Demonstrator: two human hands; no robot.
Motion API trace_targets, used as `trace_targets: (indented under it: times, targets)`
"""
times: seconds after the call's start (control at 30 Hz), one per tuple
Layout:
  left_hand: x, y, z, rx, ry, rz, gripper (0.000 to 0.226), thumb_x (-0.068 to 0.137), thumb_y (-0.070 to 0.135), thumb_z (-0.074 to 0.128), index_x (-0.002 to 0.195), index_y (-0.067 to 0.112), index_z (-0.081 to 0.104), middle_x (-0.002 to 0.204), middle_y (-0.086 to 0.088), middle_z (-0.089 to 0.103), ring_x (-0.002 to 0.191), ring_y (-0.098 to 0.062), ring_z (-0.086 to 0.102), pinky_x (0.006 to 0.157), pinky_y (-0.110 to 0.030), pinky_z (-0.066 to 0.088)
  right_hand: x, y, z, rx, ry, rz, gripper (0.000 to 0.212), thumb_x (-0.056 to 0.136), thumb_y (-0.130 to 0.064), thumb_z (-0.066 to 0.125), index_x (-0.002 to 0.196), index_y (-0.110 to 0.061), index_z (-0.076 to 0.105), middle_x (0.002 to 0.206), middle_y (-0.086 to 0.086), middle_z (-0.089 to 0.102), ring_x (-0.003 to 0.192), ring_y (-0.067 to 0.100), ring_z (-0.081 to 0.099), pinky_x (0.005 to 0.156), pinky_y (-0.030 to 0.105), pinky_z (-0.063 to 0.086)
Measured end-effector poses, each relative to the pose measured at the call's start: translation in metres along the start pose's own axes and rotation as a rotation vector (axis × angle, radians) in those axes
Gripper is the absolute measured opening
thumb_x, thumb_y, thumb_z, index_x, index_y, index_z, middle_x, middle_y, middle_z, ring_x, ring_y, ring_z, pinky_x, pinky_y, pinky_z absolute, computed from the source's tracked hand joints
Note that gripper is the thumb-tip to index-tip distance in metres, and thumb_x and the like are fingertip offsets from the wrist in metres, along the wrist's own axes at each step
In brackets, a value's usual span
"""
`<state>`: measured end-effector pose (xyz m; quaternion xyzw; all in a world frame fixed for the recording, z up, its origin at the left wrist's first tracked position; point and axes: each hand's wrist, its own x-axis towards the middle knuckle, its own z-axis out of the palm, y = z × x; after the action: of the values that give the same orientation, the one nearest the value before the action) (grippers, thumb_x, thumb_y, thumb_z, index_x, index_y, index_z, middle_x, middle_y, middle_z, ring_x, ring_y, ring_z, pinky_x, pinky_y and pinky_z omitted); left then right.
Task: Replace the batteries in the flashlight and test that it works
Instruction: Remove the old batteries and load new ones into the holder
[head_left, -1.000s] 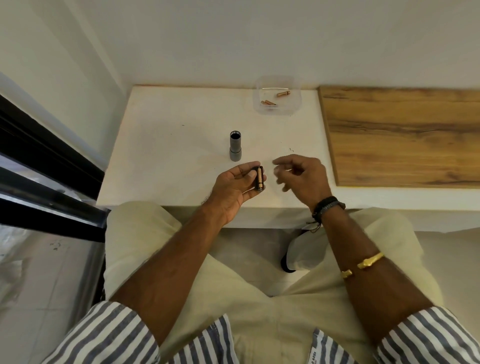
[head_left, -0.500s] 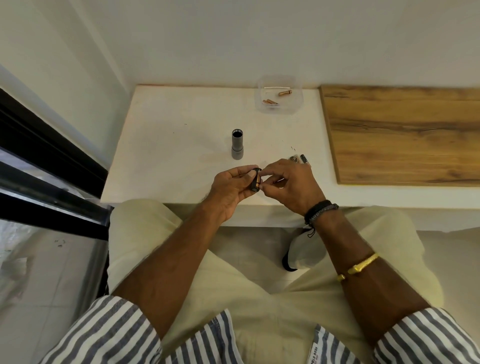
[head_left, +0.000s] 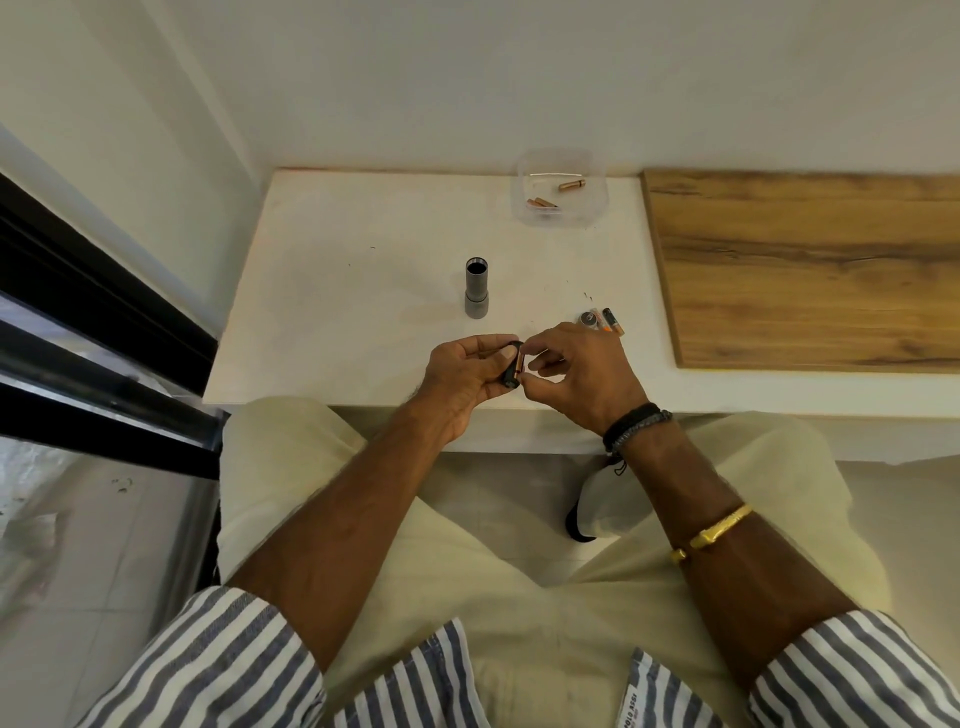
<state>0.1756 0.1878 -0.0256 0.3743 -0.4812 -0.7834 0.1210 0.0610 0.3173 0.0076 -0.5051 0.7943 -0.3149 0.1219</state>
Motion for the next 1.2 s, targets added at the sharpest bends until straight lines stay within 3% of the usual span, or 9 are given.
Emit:
trace_targets:
  times: [0.17,0.47,0.8,0.9,1.0,1.2]
  targets:
    - [-0.001,0.001,0.002,-0.018,-0.008,-0.005,0.012,0.091,0.005,0.067,0.1,0.011,0.073,0.097,-0.01,0.077,0.086,-0.026,0.075,0.069,-0.032,0.061,-0.002,-0.002,0.0,0.03,0.015,-0.013,0.025,0.082,-0.018,0.079,0.106,-0.011,0.077,0.093,0.007,0.076,0.079,0.018,0.072,0.079,0.035,0.064]
    - [0.0,0.002,0.003,-0.054,0.02,-0.041,0.012,0.091,0.009,0.067,0.102,0.01,0.072,0.102,-0.013,0.076,0.088,-0.03,0.075,0.071,-0.033,0.062,-0.001,0.003,-0.002,0.059,0.021,-0.114,0.023,0.08,-0.003,0.073,0.1,-0.012,0.081,0.1,0.008,0.072,0.086,0.018,0.066,0.074,0.027,0.06]
    - [0.0,-0.001,0.005,-0.189,0.038,-0.024,0.015,0.092,0.007,0.067,0.106,0.008,0.071,0.105,-0.013,0.076,0.095,-0.031,0.074,0.073,-0.032,0.061,-0.001,0.001,0.002,0.09,0.099,-0.084,0.012,0.083,-0.011,0.078,0.094,-0.011,0.082,0.093,0.006,0.074,0.08,0.018,0.068,0.073,0.025,0.06]
    - [0.002,-0.001,0.004,-0.198,0.067,0.002,0.017,0.092,0.006,0.066,0.109,0.007,0.071,0.104,-0.015,0.075,0.095,-0.03,0.074,0.077,-0.035,0.061,0.0,0.004,0.002,0.176,0.182,0.023,0.012,0.083,-0.007,0.077,0.093,-0.011,0.082,0.087,0.003,0.077,0.077,0.008,0.067,0.074,0.021,0.058]
    - [0.006,-0.001,0.003,-0.251,0.103,-0.013,0.021,0.093,0.005,0.064,0.114,0.004,0.068,0.11,-0.019,0.073,0.1,-0.031,0.072,0.083,-0.038,0.06,0.002,0.015,-0.002,0.313,0.316,0.229,0.012,0.081,-0.011,0.078,0.088,-0.018,0.083,0.074,-0.008,0.073,0.066,0.001,0.062,0.065,0.012,0.052]
    - [0.006,0.002,0.002,-0.389,-0.006,-0.069,0.027,0.097,0.001,0.056,0.123,-0.002,0.062,0.114,-0.023,0.07,0.102,-0.032,0.071,0.085,-0.037,0.059,0.009,0.056,-0.015,0.499,0.606,0.616,0.012,0.076,-0.015,0.081,0.084,-0.023,0.081,0.077,-0.004,0.078,0.078,0.018,0.075,0.075,0.035,0.065]
